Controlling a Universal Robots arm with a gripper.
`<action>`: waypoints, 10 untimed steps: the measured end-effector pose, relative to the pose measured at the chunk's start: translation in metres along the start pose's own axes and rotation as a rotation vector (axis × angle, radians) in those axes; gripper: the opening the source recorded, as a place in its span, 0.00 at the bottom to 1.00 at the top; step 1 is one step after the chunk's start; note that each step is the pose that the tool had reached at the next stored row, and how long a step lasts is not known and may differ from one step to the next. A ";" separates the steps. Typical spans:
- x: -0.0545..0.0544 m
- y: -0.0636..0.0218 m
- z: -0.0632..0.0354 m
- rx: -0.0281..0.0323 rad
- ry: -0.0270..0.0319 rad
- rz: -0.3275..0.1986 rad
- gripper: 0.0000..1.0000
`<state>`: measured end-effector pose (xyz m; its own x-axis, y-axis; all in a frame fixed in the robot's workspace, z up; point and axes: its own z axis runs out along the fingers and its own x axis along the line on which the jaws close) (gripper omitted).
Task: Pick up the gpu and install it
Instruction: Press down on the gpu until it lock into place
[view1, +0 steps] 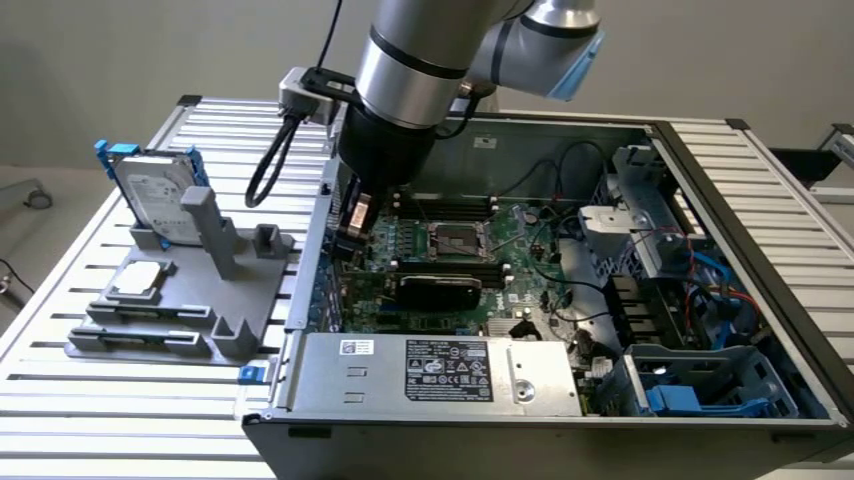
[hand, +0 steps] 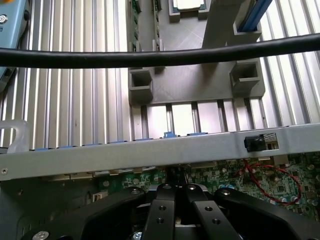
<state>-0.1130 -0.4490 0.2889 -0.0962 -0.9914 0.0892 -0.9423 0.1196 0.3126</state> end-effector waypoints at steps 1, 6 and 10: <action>0.000 0.0000 0.0001 0.0001 -0.0002 0.000 0.11; 0.000 0.0004 -0.0013 0.0012 -0.0030 0.000 0.11; 0.001 0.0024 -0.0089 0.0005 -0.0012 0.000 0.11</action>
<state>-0.1124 -0.4489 0.2982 -0.0969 -0.9914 0.0882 -0.9425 0.1199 0.3121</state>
